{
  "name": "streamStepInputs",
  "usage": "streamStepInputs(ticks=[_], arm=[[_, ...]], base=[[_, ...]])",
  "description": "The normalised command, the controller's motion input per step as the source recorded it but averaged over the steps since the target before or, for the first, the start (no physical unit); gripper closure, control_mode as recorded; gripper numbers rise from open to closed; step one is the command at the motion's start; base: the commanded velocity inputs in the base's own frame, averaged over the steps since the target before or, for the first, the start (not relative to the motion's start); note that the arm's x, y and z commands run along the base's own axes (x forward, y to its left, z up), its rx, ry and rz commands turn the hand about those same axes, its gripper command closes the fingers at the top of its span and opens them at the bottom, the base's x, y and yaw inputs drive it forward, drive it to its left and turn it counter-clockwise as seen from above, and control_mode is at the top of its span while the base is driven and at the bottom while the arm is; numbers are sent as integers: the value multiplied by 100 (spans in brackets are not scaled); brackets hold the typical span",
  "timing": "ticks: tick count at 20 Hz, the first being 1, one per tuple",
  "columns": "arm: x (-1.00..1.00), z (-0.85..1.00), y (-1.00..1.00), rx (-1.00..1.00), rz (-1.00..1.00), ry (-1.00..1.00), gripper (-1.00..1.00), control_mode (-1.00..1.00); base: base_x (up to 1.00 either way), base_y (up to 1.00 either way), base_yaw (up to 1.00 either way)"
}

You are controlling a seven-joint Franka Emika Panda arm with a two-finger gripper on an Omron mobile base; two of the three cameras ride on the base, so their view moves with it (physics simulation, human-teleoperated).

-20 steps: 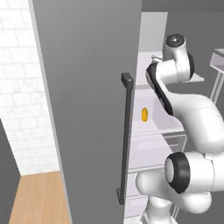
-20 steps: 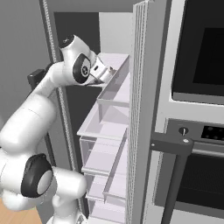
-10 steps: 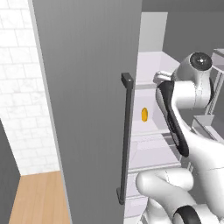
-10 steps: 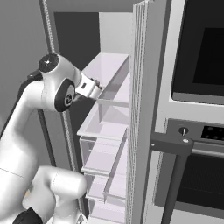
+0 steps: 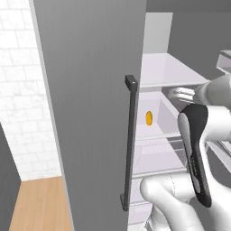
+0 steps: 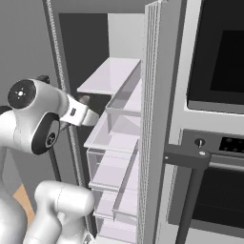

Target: Place one corn and one fish in each tupperware on the nearby counter, to pack two identical lunches.

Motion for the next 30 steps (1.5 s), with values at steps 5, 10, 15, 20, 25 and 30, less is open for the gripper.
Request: streamStepInputs(ticks=[5, 10, 15, 20, 25, 30], arm=[[-100, 2, 0, 0, -1, -2, 100, -100], [-60, -4, 0, 0, -1, 0, 100, 100], [0, 0, 0, 0, 0, 0, 100, 100], [0, 0, 0, 0, 0, 0, 100, 100], [0, 0, 0, 0, 0, 0, 100, 100], [0, 0, 0, 0, 0, 0, 100, 100]], base=[[0, 0, 0], [-40, 2, 0], [-100, 13, -3], [-100, 2, -25], [-84, 0, -52], [-37, -4, -56]])
